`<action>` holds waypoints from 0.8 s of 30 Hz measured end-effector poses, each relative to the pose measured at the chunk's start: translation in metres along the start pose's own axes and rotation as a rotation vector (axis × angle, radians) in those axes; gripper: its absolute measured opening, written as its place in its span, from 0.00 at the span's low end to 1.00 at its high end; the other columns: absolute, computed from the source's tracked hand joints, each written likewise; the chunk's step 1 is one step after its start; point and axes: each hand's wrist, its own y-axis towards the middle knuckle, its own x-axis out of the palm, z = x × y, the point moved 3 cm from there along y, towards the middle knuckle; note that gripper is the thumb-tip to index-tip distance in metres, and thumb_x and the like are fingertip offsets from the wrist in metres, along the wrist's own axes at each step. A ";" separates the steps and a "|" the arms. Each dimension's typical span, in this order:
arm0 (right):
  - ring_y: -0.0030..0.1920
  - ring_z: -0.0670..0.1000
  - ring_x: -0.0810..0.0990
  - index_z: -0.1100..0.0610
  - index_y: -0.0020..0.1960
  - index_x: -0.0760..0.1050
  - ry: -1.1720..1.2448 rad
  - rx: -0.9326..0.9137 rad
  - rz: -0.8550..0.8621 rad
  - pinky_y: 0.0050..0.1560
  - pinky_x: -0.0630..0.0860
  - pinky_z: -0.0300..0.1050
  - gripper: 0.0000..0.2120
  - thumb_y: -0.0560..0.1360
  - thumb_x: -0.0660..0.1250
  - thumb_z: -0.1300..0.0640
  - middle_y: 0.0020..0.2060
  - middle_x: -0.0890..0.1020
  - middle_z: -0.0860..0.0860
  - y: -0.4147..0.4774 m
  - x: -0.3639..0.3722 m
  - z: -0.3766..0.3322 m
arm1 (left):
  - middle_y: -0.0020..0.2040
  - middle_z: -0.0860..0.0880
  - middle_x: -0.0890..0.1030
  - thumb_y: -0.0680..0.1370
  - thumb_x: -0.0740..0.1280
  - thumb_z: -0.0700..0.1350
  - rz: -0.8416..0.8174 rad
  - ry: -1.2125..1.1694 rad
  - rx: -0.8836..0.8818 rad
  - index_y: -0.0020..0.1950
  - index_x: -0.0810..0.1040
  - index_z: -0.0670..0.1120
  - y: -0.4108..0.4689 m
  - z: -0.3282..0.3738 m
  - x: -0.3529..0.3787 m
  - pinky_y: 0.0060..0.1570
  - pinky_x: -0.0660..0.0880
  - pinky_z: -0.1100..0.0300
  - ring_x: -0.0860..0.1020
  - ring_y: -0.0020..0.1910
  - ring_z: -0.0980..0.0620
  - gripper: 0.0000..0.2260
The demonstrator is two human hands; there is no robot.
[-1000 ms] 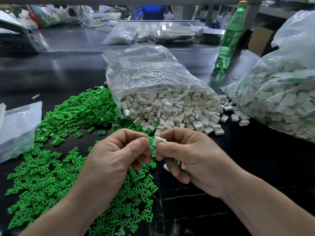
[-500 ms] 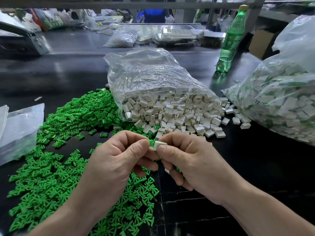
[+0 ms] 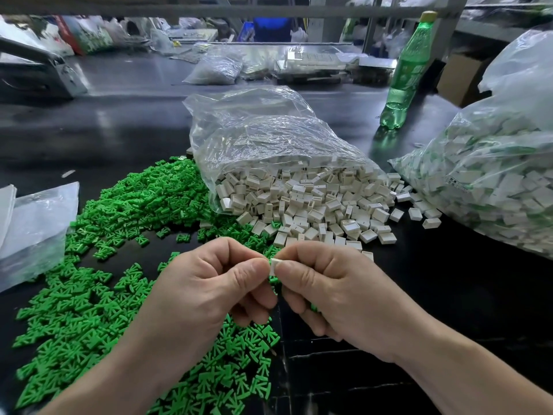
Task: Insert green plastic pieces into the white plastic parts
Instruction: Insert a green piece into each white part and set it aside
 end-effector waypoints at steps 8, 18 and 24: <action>0.25 0.44 0.72 0.50 0.44 0.77 -0.066 0.043 -0.056 0.25 0.67 0.34 0.11 0.82 0.65 0.47 0.30 0.77 0.45 -0.003 0.000 -0.004 | 0.35 0.39 0.83 0.71 0.75 0.51 -0.063 -0.016 -0.048 0.42 0.83 0.47 0.002 -0.004 -0.005 0.29 0.76 0.59 0.82 0.31 0.44 0.07; 0.23 0.45 0.70 0.49 0.46 0.79 0.299 0.011 -0.129 0.21 0.63 0.36 0.07 0.79 0.65 0.49 0.31 0.76 0.50 -0.006 0.006 -0.010 | 0.30 0.44 0.78 0.67 0.81 0.48 -0.296 -0.540 -0.124 0.54 0.83 0.44 0.002 -0.007 0.007 0.26 0.74 0.63 0.76 0.21 0.51 0.18; 0.23 0.46 0.70 0.53 0.46 0.78 0.310 0.023 -0.102 0.20 0.63 0.36 0.09 0.79 0.65 0.48 0.31 0.76 0.51 -0.004 0.010 -0.007 | 0.28 0.44 0.77 0.67 0.80 0.45 -0.282 -0.645 -0.155 0.53 0.82 0.43 0.004 -0.015 0.009 0.25 0.73 0.62 0.75 0.20 0.51 0.17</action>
